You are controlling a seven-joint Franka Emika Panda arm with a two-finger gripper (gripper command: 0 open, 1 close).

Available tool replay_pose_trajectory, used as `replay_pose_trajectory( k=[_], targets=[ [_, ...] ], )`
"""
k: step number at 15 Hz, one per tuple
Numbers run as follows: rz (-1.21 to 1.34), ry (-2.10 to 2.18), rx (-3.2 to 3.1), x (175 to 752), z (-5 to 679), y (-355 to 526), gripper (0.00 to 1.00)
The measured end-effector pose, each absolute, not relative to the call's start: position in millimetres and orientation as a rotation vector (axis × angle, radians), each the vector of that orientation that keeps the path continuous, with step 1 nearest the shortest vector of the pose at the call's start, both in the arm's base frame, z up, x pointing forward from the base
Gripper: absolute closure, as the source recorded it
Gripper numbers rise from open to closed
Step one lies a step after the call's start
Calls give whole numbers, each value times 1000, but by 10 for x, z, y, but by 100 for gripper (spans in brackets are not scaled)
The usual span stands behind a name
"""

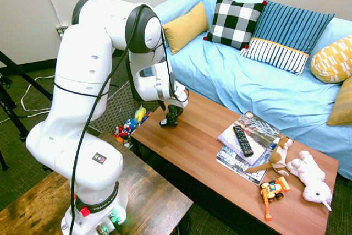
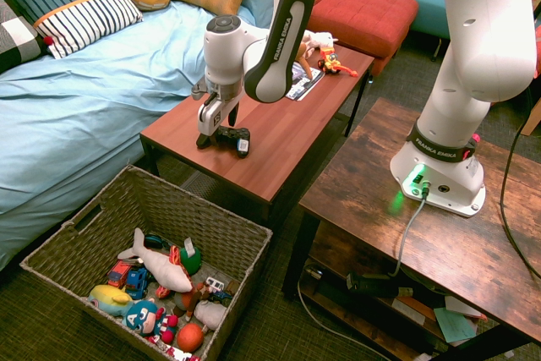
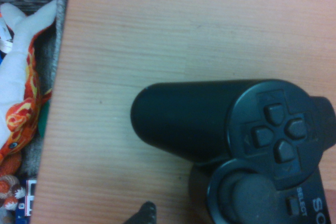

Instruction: Put the gamepad in the basket

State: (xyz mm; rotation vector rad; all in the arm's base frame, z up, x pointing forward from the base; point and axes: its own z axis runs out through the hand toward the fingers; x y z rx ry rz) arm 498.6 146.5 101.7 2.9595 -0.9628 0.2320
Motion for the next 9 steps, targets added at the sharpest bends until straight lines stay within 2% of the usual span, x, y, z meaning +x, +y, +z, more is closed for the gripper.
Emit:
replay_pose_trajectory(
  k=[1, 9],
  targets=[
    [227, -971, 2954, 5009, 933, 1433, 100],
    [230, -1017, 2964, 5064, 870, 1438, 100]
  ],
)
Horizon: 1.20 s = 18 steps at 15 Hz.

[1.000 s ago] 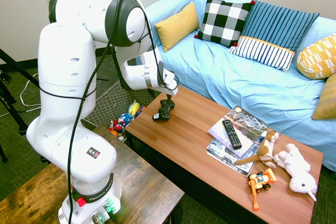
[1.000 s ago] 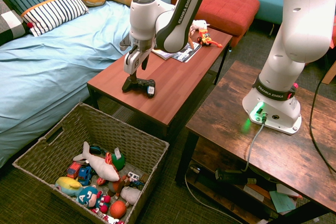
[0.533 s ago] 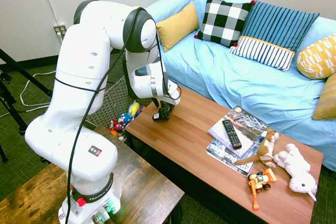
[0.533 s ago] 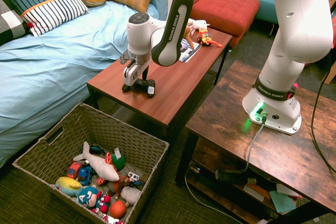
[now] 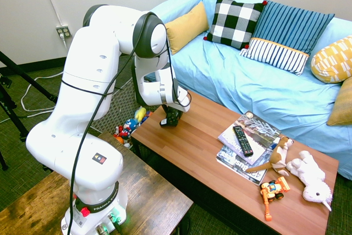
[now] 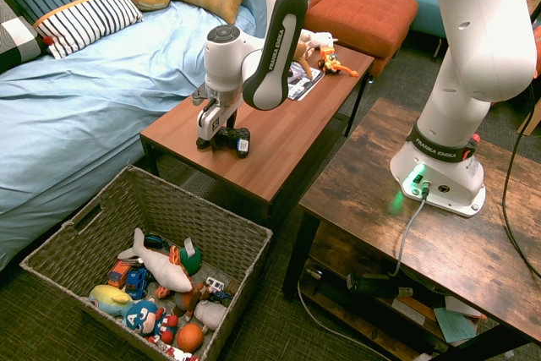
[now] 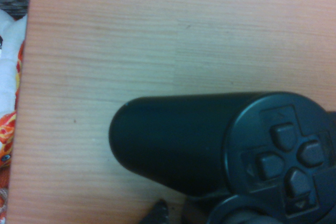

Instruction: Put the gamepad in the basket

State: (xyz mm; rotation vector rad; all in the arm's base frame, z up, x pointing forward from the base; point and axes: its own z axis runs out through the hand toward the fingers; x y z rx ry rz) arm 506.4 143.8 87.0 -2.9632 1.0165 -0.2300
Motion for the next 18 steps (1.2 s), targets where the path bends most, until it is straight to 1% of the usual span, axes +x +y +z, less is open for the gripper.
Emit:
replay_pose_trajectory(
  k=[7, 10, 14, 16, 18],
  targets=[
    [-129, 1022, -2949, 5141, 954, 1309, 100],
    [-159, 996, -2949, 5164, 1324, 1388, 100],
    [-201, 934, -2979, 5145, 1957, 1705, 100],
    [-228, 907, -2998, 5140, 2136, 1977, 100],
    [-273, 862, -3007, 5144, 2317, 2441, 100]
  ],
)
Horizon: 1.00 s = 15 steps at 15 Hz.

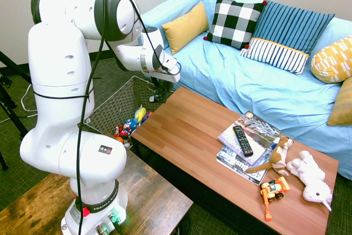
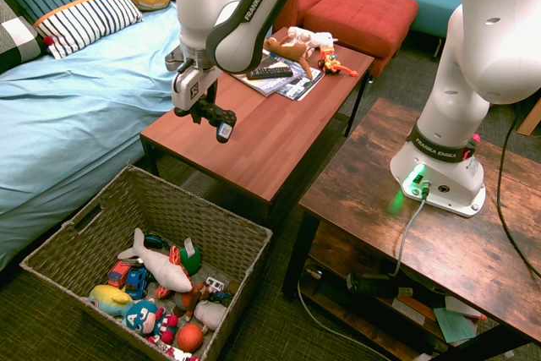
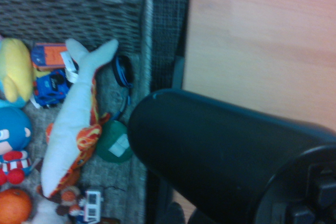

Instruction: Put the gamepad in the basket

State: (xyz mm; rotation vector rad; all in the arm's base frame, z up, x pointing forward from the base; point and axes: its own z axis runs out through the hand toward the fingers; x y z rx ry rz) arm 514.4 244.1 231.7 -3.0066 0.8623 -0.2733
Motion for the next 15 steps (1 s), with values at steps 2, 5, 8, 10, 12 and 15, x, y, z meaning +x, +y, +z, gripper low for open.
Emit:
replay_pose_trajectory(
  k=[2, 5, 8, 10, 12, 15],
  targets=[
    [-316, 816, -3015, 5107, 2498, 3050, 100],
    [-334, 749, -3054, 5064, 2383, 3931, 100],
    [-288, 692, -3097, 5116, 1727, 4436, 100],
    [-251, 676, -3122, 5132, 1281, 4658, 100],
    [-192, 660, -3159, 5054, 833, 4846, 100],
    [-133, 644, -3175, 4990, 333, 5030, 100]
  ],
)
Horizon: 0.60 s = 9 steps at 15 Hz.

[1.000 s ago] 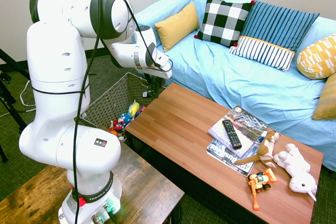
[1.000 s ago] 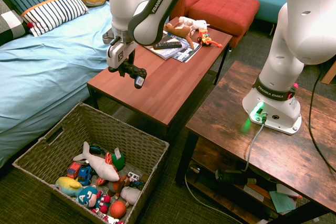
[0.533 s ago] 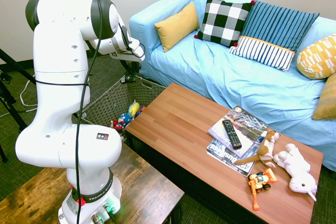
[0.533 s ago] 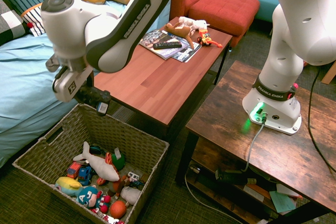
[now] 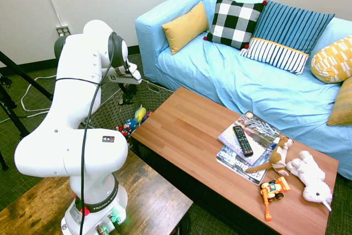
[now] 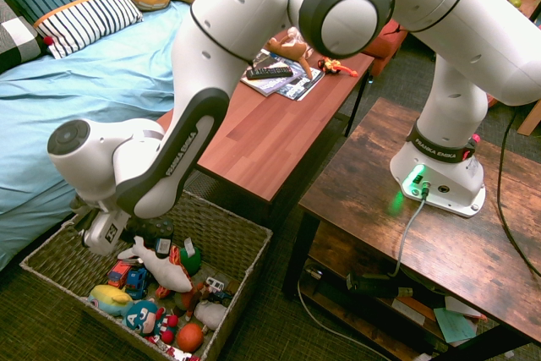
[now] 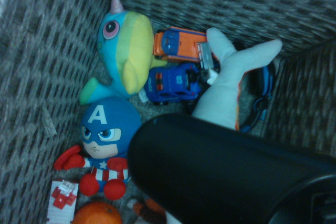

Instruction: Put the gamepad in the basket

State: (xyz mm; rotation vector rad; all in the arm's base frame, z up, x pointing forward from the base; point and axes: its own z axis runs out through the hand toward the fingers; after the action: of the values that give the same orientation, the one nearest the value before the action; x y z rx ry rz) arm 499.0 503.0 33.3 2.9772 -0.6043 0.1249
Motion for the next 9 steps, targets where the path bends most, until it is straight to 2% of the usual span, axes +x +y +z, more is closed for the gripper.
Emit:
replay_pose_trajectory(
  k=[9],
  targets=[
    [130, -583, 2969, 5314, -450, 4782, 100]
  ],
)
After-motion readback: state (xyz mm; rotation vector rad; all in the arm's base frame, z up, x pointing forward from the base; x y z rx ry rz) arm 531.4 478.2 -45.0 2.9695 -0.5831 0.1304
